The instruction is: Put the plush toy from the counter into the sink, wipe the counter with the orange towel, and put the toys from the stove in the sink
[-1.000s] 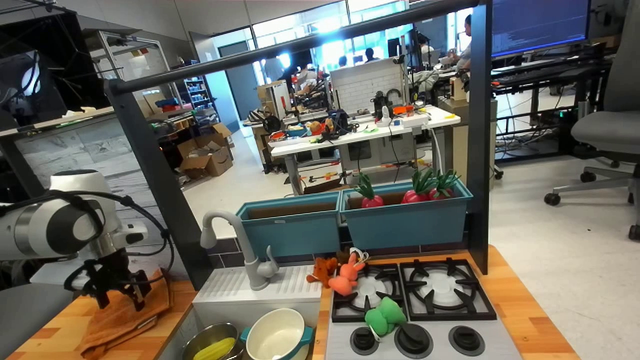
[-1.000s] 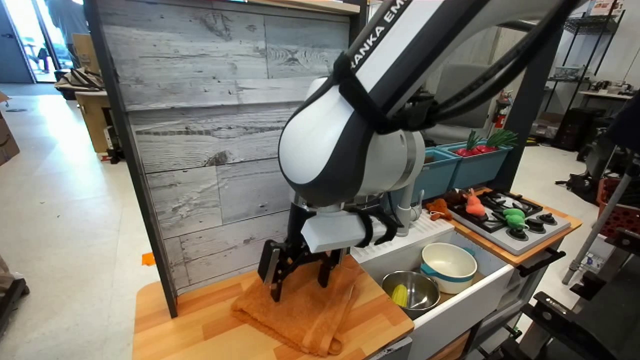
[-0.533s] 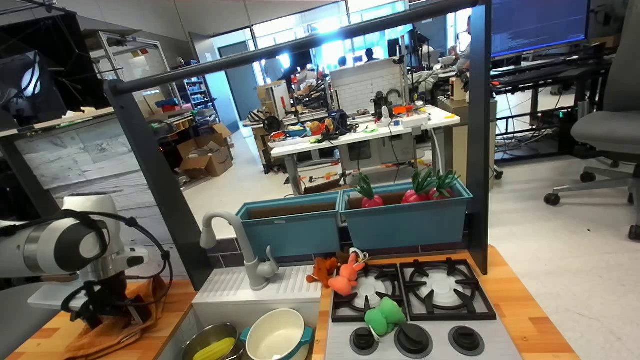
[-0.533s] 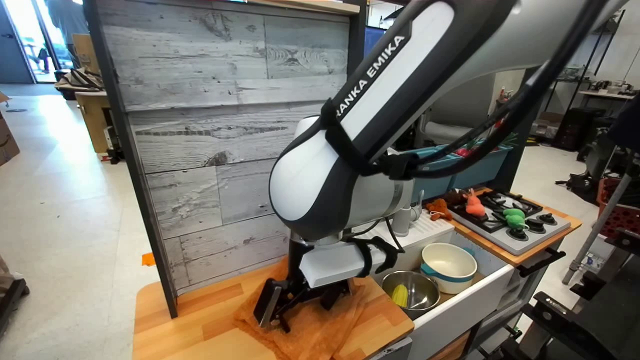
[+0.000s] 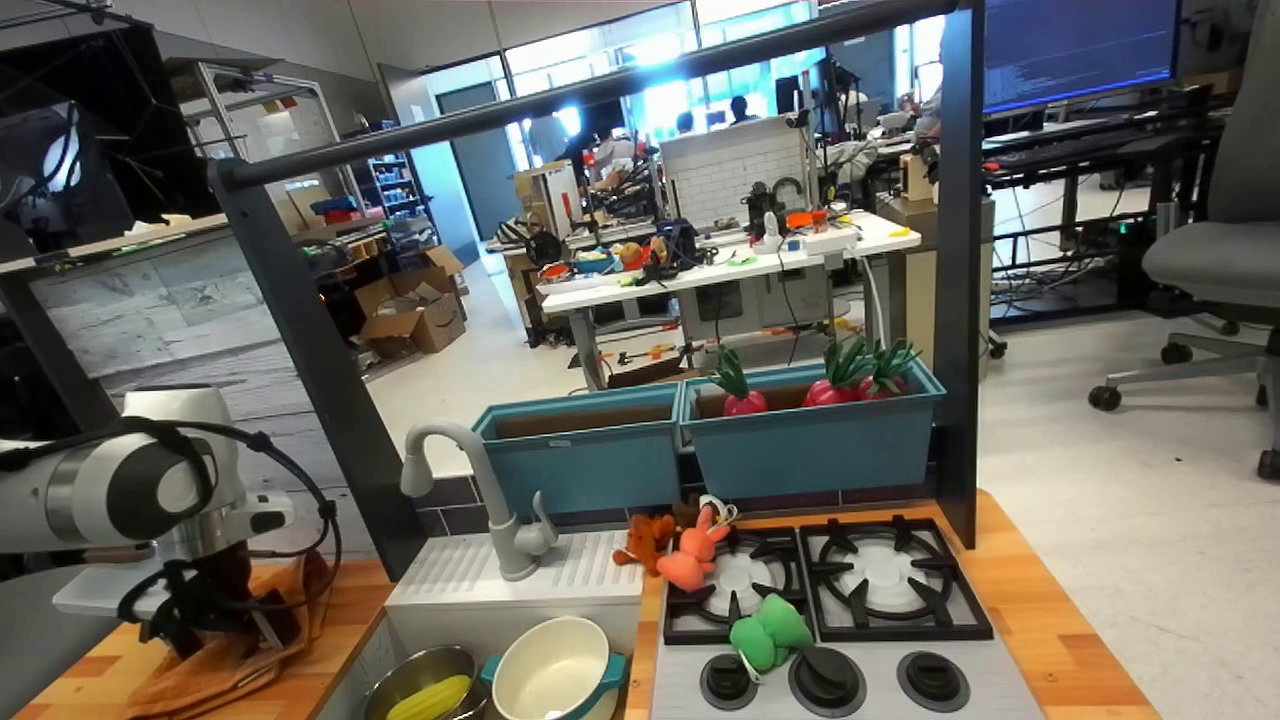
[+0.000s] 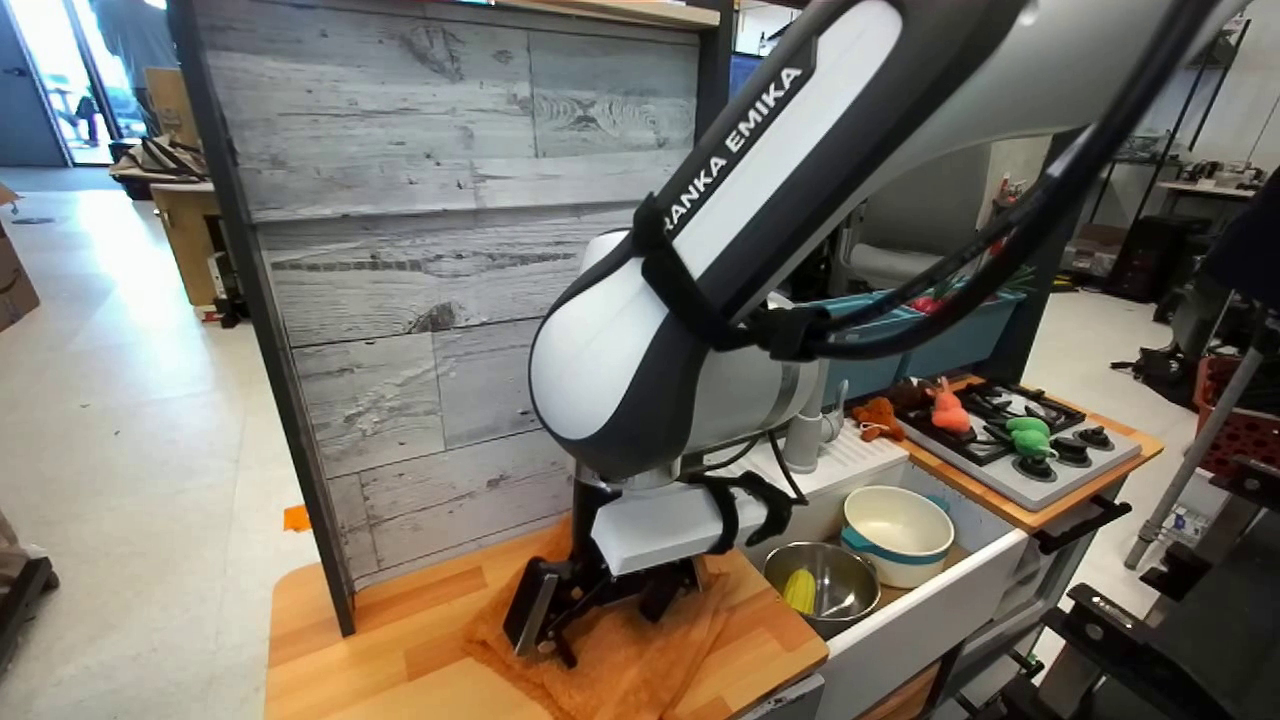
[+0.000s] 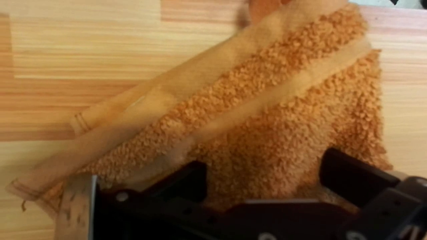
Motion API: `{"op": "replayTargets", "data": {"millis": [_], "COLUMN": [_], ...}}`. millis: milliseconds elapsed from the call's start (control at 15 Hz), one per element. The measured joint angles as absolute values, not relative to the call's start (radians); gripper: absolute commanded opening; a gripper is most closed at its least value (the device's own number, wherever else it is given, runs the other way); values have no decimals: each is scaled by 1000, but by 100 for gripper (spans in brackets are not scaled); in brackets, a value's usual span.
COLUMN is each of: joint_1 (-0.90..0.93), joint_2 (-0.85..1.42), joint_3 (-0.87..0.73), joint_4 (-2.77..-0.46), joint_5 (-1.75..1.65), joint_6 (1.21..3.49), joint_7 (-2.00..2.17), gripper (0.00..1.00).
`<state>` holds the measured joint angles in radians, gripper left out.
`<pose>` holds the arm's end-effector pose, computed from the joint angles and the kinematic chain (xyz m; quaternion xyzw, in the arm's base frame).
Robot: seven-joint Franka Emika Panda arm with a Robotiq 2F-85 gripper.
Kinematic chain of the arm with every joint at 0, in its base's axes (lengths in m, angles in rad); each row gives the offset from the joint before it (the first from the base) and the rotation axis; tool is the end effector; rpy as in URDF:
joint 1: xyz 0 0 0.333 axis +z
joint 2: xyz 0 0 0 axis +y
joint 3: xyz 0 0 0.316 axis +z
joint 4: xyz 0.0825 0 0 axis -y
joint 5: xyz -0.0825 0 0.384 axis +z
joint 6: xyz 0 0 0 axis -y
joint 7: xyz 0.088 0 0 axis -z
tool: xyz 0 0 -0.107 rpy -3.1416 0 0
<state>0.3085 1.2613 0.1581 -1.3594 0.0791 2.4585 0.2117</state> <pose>0.5977 0.2856 -0.0543 -0.9909 -0.0455 0.1054 0.0706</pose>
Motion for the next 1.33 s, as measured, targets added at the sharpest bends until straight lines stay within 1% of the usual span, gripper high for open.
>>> {"op": "replayTargets", "data": {"millis": [200, 333, 667, 867, 1133, 1333], "joint_1": [322, 363, 566, 648, 645, 602], "joint_2": [1272, 1286, 1337, 1360, 1357, 1319], "joint_3": [157, 150, 73, 19, -15, -70], "joint_4": [-1340, -1314, -1228, -1188, -1192, -1263], "joint_5": [72, 42, -81, -98, -82, -67], "joint_6": [2436, 2468, 2581, 2593, 2591, 2593], "joint_7": [215, 215, 257, 288, 378, 457], "gripper": [100, 100, 100, 100, 100, 100]}}
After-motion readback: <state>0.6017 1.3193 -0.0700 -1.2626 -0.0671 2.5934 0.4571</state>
